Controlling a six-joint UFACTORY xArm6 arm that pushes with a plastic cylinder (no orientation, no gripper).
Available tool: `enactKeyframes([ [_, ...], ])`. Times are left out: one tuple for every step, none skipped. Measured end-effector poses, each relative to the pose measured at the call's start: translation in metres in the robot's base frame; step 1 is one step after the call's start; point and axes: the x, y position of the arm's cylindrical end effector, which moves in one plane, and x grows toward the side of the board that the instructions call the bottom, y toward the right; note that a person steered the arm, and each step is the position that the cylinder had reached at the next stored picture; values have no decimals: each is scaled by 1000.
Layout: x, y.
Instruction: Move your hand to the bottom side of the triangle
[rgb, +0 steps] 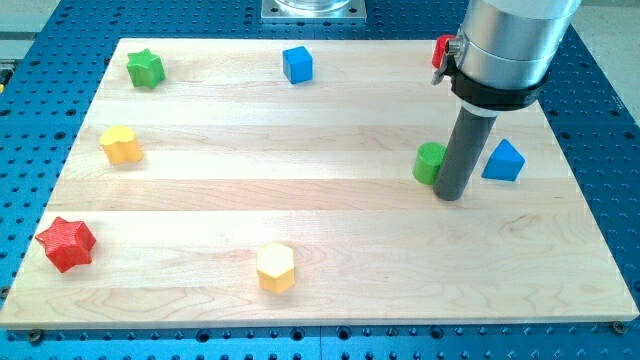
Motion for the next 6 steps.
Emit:
enactKeyframes([
  [21, 3],
  [37, 1],
  [47, 13],
  [55, 23],
  [57, 25],
  [57, 32],
])
